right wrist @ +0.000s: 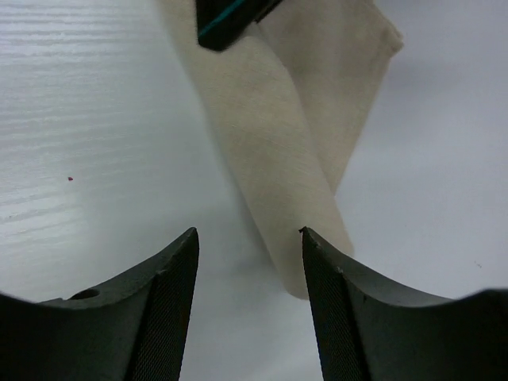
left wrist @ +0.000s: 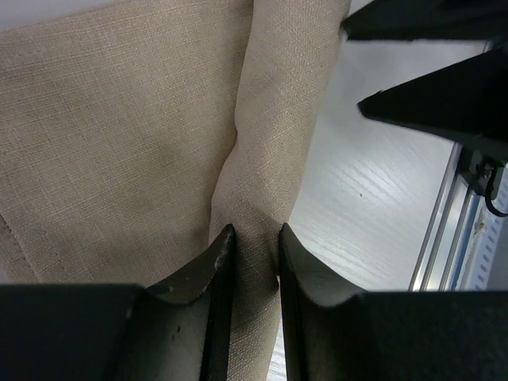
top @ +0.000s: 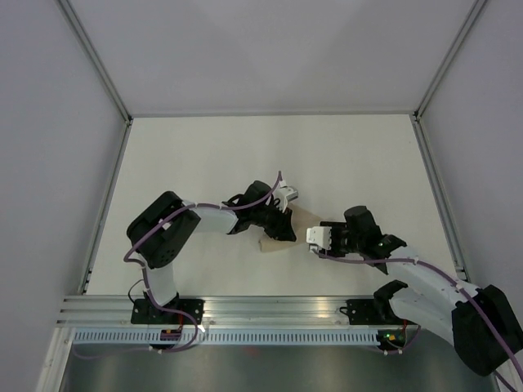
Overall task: Fold the napkin, place the utensils inside, and roll it up
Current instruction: Roll the napkin with the utensil
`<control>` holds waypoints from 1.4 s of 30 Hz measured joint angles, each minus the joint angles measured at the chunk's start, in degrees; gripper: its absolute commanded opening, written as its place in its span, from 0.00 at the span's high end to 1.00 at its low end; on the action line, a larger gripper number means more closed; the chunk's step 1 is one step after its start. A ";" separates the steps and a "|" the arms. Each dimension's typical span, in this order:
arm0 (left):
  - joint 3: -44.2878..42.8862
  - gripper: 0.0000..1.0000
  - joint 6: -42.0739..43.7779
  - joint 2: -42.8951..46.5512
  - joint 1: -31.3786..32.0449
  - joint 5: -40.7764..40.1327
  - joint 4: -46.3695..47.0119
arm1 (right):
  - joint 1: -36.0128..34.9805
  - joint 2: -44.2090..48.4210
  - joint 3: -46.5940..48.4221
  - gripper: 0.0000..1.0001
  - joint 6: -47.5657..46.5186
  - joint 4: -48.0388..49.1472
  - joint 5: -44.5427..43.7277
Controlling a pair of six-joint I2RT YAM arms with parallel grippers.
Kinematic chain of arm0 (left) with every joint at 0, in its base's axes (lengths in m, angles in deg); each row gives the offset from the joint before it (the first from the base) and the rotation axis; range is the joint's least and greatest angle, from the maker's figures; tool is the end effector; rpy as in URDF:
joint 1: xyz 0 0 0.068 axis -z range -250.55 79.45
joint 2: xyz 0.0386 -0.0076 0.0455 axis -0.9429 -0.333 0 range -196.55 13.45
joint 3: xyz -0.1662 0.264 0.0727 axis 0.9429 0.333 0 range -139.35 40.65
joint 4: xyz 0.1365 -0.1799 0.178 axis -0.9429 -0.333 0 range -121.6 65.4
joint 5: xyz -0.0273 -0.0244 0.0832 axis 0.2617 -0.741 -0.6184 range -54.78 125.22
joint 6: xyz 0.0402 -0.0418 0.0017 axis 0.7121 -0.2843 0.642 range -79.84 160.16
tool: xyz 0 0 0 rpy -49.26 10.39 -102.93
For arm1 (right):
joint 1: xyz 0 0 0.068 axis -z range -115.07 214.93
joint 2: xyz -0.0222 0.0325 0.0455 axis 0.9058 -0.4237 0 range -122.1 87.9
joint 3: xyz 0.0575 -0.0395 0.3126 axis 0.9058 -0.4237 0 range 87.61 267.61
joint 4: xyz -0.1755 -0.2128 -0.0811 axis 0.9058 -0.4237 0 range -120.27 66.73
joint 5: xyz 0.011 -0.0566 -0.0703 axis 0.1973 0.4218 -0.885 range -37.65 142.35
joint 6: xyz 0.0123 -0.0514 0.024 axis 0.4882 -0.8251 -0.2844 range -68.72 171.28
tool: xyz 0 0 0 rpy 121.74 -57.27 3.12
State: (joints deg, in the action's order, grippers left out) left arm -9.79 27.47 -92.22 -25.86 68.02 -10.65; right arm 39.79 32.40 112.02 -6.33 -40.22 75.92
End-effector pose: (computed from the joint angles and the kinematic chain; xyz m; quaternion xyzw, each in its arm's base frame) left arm 0.2622 -0.2911 0.1531 0.3528 0.8080 -0.4155 0.2237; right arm 0.1580 0.0924 0.1985 -0.6590 0.6376 0.0851 0.3898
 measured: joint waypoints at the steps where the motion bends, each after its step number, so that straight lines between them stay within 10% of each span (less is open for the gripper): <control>1: -0.02 0.98 -0.24 -0.17 -0.17 0.46 0.04 | -2.19 -0.22 -2.40 0.39 -0.33 3.52 -1.90; 22: -1.38 0.98 -2.51 -3.28 -1.46 7.50 0.96 | -21.94 -6.80 -13.44 0.47 -0.70 32.02 -20.33; 33: -1.57 0.98 -2.49 -3.76 -3.13 9.81 0.26 | -22.75 -14.86 -10.16 0.87 -3.08 35.50 -21.44; 42: 0.90 0.58 -2.54 -0.66 -3.74 8.26 -0.70 | -22.43 -16.48 0.07 0.90 -2.84 17.11 -16.48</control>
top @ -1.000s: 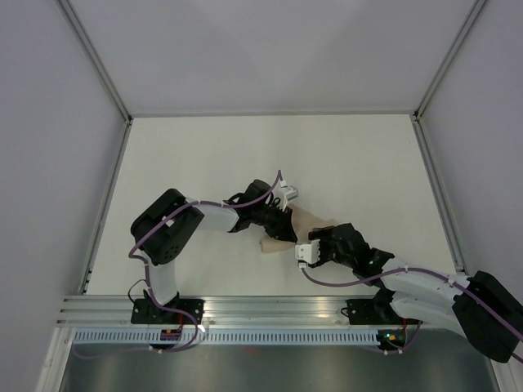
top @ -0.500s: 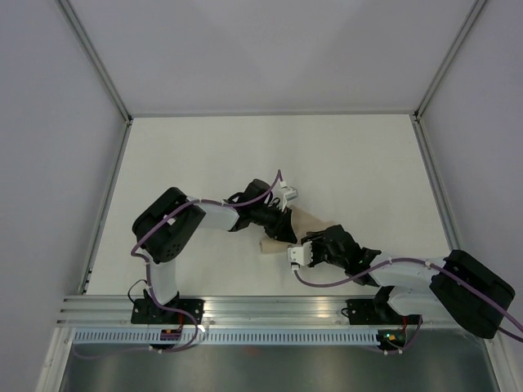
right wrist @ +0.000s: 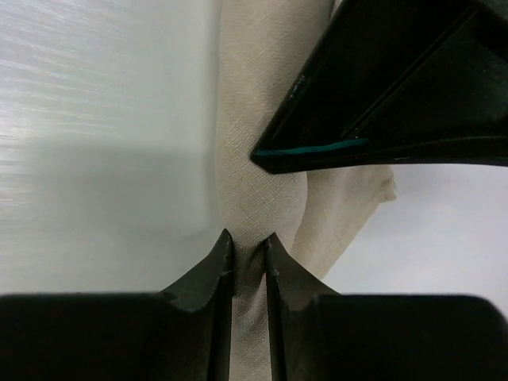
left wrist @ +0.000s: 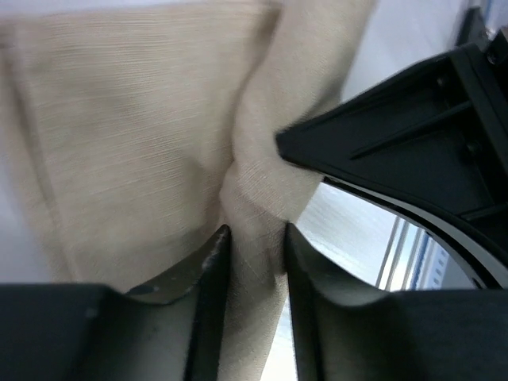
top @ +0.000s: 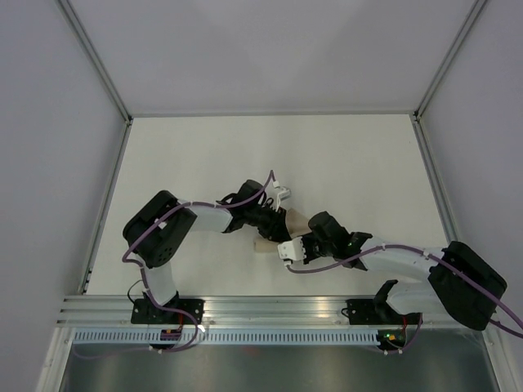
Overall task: Fold the napkin, place the utensils inside, and roll it up
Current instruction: Roll the napkin with the utensil
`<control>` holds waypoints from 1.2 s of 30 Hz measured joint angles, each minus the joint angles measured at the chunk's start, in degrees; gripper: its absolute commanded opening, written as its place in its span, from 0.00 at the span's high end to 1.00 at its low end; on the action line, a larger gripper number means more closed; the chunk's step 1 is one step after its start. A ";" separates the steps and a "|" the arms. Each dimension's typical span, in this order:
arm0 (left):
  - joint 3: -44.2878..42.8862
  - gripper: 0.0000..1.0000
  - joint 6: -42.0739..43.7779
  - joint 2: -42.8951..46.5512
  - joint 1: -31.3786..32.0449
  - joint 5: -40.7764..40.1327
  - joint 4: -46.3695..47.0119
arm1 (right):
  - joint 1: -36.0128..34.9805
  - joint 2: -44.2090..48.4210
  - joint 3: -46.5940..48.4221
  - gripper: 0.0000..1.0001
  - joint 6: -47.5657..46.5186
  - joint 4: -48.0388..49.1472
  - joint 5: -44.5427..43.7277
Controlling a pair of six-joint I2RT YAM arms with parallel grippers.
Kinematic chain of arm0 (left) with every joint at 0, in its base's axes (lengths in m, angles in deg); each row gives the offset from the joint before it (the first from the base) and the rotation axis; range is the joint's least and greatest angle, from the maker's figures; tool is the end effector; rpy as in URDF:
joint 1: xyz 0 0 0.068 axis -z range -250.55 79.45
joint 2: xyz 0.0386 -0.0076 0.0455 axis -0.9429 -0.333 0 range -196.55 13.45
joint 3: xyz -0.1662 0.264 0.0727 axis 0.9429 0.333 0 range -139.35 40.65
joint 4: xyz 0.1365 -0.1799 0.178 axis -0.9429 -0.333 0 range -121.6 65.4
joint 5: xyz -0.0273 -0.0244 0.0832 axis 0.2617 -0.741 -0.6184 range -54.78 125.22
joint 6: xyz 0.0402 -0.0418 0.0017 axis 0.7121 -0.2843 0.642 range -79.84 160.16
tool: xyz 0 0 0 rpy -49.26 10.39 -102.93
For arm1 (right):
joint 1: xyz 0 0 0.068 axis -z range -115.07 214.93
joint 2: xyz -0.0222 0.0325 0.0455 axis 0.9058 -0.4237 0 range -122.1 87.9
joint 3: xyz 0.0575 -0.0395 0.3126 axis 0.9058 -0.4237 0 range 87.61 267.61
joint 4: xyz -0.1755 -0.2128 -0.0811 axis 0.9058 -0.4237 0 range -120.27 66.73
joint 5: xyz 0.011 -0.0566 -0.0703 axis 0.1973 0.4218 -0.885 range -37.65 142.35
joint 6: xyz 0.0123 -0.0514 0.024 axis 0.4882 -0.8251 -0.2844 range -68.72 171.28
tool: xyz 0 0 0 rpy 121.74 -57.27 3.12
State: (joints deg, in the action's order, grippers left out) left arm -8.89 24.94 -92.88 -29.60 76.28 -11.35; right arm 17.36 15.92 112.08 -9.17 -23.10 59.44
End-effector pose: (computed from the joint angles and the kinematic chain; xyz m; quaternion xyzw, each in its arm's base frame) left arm 0.2720 -0.2722 0.1460 0.3265 0.8082 -0.4582 0.1742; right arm 0.1513 0.1730 0.1657 -0.7655 0.5282 0.0165 0.3672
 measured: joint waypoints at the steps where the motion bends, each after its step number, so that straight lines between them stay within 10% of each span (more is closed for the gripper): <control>1: 0.83 0.57 -0.15 1.18 0.00 -1.18 -0.13 | 0.00 -0.20 1.07 0.90 0.15 -1.92 0.90; 26: 14.38 0.41 -5.42 51.12 -5.09 -53.05 -3.89 | 18.73 -37.22 45.55 0.90 -5.81 -55.32 31.52; 36: 12.24 0.40 7.50 43.69 8.33 -52.22 -4.55 | 24.11 -53.42 60.74 0.90 -6.86 -73.94 40.09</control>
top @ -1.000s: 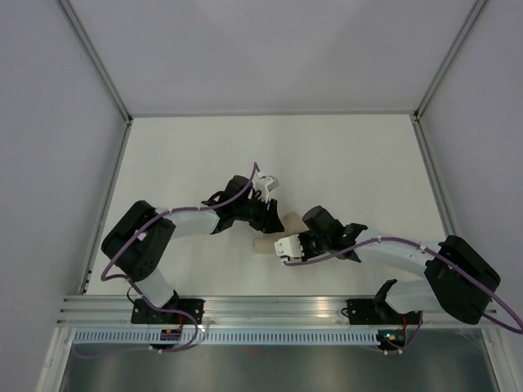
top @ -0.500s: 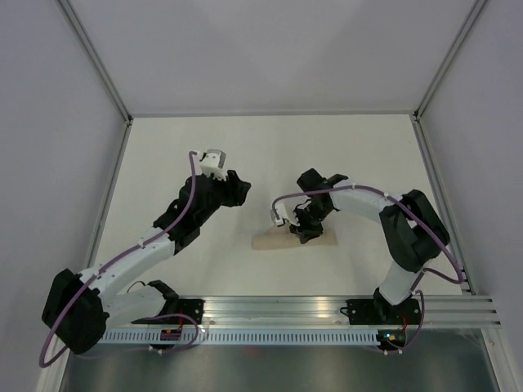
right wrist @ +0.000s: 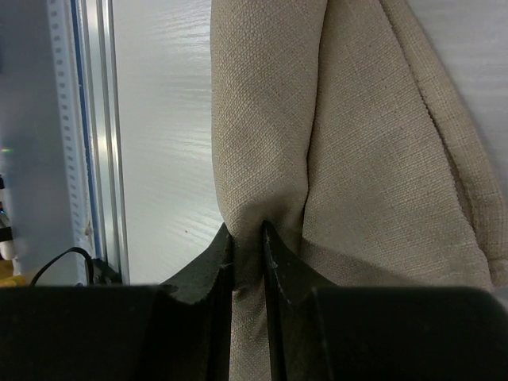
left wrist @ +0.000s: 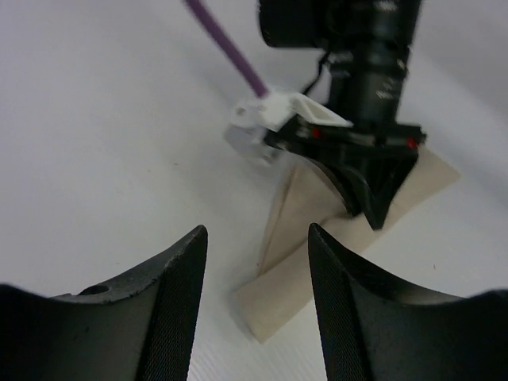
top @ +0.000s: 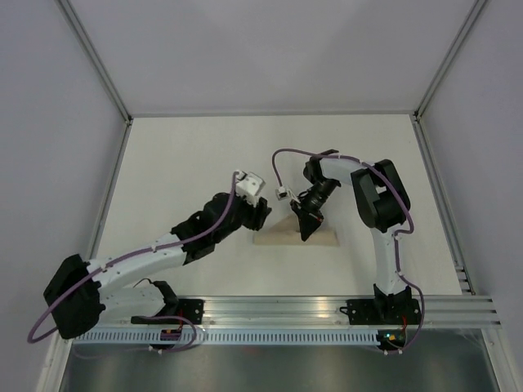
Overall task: Fold the napkin, place the utensils inside, and roll it up
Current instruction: Roll the napkin with the utensil
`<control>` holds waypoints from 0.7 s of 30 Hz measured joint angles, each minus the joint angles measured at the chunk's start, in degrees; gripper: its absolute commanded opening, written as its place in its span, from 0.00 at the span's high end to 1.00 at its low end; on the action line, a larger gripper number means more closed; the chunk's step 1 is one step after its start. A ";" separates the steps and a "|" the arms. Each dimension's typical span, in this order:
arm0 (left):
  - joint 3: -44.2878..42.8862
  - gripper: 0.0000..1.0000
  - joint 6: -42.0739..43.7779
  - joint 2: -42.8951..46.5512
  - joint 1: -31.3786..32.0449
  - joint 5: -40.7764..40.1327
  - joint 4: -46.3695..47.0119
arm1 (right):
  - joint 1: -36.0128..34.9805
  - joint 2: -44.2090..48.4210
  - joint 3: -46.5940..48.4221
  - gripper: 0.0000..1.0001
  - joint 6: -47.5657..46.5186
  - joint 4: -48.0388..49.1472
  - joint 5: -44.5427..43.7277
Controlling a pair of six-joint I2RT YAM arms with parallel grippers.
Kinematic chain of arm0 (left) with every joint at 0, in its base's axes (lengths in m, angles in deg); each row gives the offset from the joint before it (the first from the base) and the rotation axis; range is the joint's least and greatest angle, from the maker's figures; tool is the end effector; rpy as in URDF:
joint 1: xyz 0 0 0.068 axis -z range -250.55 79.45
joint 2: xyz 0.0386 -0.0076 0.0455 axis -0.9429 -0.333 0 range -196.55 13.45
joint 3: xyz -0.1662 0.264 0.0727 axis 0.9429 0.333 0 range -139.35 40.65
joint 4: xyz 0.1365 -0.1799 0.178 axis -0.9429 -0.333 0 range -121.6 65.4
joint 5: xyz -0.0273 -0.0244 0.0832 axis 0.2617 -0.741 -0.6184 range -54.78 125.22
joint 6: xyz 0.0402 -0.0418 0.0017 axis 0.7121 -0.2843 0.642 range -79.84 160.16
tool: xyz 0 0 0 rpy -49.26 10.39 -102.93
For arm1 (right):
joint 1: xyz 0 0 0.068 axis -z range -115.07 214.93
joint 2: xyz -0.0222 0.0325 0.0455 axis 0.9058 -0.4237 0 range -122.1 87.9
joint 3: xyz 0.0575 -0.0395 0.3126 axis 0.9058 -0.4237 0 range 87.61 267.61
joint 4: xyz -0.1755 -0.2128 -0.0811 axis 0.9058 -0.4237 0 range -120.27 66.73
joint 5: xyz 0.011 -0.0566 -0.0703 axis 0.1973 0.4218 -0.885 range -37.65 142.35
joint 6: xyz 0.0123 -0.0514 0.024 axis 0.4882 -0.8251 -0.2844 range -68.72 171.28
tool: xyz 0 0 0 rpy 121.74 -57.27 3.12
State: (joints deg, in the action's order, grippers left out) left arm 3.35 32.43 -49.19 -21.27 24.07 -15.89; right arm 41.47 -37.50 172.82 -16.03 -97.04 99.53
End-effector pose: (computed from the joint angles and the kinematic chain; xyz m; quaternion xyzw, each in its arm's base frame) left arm 0.1746 -0.1905 0.2961 0.2288 0.7668 -0.2152 0.5597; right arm 0.3610 0.1898 0.1449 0.5798 -0.6888 -0.4342 0.0304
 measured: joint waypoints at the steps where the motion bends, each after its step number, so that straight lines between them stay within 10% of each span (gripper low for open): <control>1: -1.09 0.40 1.42 -3.15 2.47 0.57 -0.37 | 0.26 -0.52 0.33 0.90 0.24 -0.74 0.24; 21: -15.30 0.37 7.96 -35.45 7.82 18.29 -3.41 | 1.25 -2.16 0.72 0.88 3.93 -2.89 0.46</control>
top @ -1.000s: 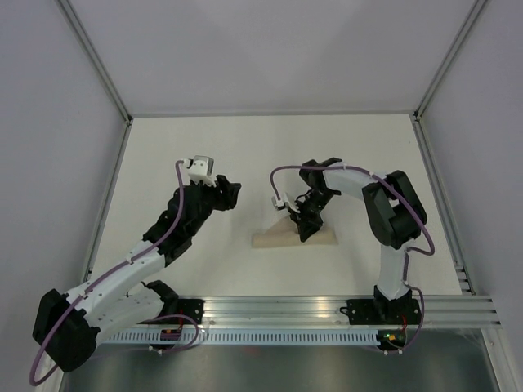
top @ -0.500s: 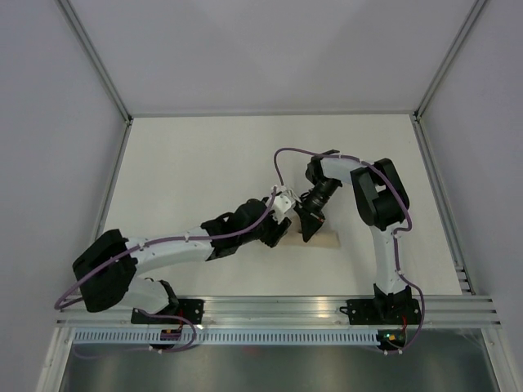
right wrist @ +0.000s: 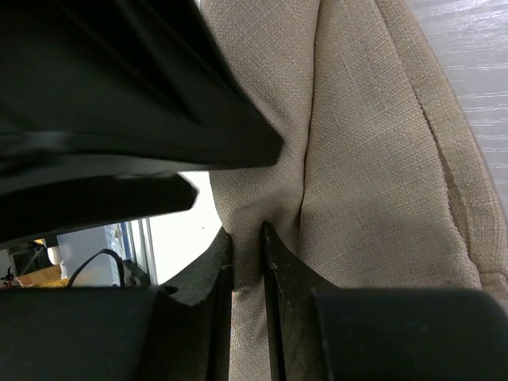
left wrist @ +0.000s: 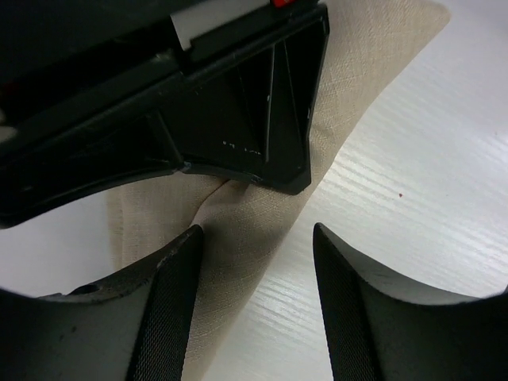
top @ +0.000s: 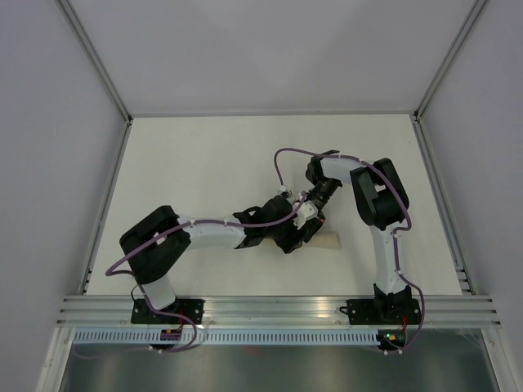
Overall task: Fold the napkin, place the utensils inside, and roll it up
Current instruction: Roll the napkin with the utensil
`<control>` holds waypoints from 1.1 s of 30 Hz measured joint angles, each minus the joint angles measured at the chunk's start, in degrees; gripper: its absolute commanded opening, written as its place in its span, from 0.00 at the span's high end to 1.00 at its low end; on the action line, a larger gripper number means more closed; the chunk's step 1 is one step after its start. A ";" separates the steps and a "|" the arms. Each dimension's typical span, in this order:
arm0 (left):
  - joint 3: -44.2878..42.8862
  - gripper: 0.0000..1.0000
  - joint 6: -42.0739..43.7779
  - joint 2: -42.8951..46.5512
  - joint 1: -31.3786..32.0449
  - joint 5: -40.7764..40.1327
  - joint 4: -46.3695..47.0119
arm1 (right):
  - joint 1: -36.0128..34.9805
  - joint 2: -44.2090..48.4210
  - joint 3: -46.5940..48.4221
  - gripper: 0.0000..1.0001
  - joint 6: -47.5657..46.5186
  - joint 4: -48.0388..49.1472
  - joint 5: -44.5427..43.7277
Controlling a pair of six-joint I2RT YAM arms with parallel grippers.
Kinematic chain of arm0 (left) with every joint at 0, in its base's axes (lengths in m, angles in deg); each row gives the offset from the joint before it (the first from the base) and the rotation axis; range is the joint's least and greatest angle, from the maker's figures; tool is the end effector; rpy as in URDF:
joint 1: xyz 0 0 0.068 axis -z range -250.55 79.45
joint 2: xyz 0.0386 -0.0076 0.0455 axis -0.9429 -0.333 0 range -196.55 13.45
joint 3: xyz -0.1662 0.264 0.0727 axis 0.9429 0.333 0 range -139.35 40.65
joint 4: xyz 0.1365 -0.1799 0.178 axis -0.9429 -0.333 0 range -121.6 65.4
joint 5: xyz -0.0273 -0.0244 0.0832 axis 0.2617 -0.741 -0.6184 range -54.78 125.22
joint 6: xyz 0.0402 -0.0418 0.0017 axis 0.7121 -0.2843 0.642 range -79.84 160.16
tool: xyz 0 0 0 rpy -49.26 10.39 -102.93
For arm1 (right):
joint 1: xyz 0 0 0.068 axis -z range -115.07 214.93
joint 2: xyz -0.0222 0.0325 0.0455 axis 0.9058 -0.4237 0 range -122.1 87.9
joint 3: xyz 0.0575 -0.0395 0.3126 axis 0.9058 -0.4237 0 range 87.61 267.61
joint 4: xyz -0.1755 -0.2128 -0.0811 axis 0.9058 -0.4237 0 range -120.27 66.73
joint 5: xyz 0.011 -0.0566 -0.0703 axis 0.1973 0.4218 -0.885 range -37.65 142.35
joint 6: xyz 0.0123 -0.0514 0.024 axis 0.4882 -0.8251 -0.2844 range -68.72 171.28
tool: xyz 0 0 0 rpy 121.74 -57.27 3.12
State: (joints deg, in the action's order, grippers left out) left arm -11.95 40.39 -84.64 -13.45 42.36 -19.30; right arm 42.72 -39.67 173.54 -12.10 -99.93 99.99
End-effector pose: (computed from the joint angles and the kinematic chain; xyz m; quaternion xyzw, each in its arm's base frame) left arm 0.2053 -0.3269 0.1965 0.4572 0.7817 -0.2497 0.3428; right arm 0.3643 0.1819 0.1352 0.5302 -0.7180 -0.4452 0.0717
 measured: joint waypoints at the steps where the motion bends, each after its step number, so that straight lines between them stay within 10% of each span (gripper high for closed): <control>1: 0.00 0.38 0.00 -0.87 -0.04 0.50 -0.04 | 0.00 0.00 0.00 0.88 0.20 0.07 -0.02; 22: 0.35 0.93 -1.11 -4.79 -2.71 5.81 7.43 | 4.37 12.66 -7.58 0.55 6.93 14.16 -4.94; 33: -0.13 0.98 -4.22 -6.93 -5.97 13.16 9.90 | 10.67 48.26 -31.32 0.46 10.16 36.22 -8.92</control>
State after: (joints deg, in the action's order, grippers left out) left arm -12.08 36.17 -91.57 -19.41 55.52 -9.40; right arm 53.38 8.59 142.22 -1.93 -63.71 91.07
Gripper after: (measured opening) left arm 0.277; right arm 0.527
